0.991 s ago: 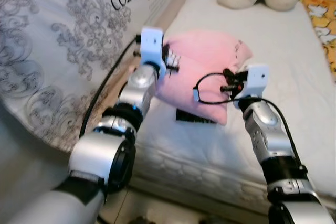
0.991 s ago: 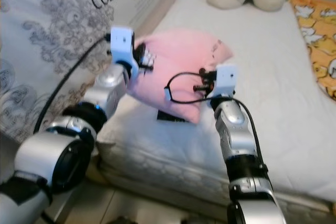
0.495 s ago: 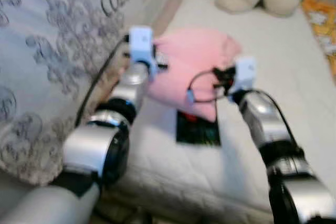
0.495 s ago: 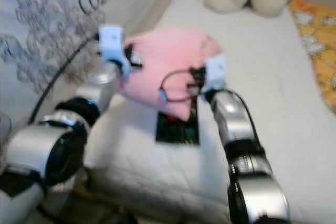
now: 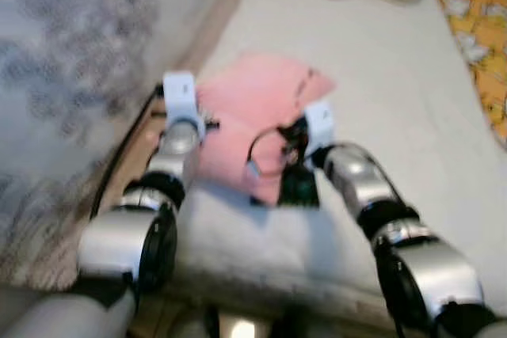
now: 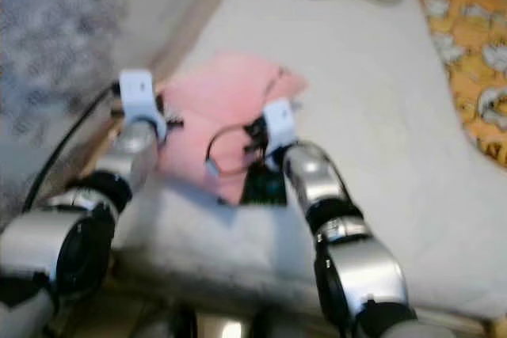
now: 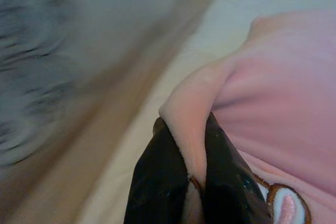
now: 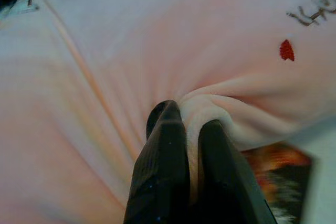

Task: Clean up the room

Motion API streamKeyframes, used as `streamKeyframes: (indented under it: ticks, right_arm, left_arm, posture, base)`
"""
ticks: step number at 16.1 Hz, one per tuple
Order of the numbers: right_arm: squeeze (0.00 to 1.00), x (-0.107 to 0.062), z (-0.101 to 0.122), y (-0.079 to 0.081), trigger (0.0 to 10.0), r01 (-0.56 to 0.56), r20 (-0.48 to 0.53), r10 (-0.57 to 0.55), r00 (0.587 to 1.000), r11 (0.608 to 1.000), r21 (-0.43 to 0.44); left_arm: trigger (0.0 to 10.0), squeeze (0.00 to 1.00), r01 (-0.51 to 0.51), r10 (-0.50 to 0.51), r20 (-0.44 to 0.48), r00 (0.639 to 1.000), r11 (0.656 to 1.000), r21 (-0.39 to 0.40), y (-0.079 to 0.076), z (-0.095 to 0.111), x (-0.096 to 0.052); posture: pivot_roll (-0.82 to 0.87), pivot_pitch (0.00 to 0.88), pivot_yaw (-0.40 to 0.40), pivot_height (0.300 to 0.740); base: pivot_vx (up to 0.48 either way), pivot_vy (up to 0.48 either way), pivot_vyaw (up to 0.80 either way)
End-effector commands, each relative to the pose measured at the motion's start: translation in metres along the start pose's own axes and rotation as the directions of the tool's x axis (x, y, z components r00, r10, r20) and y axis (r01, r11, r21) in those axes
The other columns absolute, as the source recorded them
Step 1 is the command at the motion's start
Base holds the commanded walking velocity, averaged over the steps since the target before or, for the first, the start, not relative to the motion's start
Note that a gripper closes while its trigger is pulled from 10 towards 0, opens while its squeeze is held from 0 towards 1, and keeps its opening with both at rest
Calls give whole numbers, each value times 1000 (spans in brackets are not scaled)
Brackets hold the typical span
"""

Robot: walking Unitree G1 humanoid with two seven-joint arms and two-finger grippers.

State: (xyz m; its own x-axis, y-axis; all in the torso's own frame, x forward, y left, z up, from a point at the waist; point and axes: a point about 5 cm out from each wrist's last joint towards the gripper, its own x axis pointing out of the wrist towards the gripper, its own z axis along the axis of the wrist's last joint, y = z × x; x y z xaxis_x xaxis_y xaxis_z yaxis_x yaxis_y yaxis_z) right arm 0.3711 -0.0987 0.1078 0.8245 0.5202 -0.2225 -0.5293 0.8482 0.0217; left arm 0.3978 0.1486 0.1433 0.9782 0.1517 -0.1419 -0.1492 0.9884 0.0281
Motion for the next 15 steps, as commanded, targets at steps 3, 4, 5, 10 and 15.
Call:
streamKeyframes:
  ticks: [3,4,5,10,15]
  right_arm:
    - [0,-4,-2,-8,10000,9,-5,-10,1000,995,-104]
    - [0,0,16,-5,10000,-5,57,13,998,989,-148]
    - [0,3,26,-4,10000,-15,90,30,995,986,-163]
    - [0,-1,22,-14,10000,-18,1,19,1000,952,-306]
    - [0,-22,-11,-41,10000,2,-170,-77,982,917,-400]
  left_arm:
    - [10000,0,-220,221,276,935,975,-33,46,56,5]
    - [10000,0,-229,228,333,915,973,-36,47,70,5]
    - [10000,0,-239,236,355,904,970,-37,48,76,5]
    - [10000,0,-163,182,176,967,980,-115,16,34,2]
    - [10000,0,-30,13,-58,998,951,-308,-54,-25,-22]
  posture:
    - [28,168,-36,719]
    - [26,166,-36,719]
    - [25,166,-37,719]
    - [40,165,-56,719]
    - [53,180,-62,719]
  base:
    - [0,0,0]
    - [0,0,0]
    - [0,0,0]
    - [0,0,0]
    - [0,0,0]
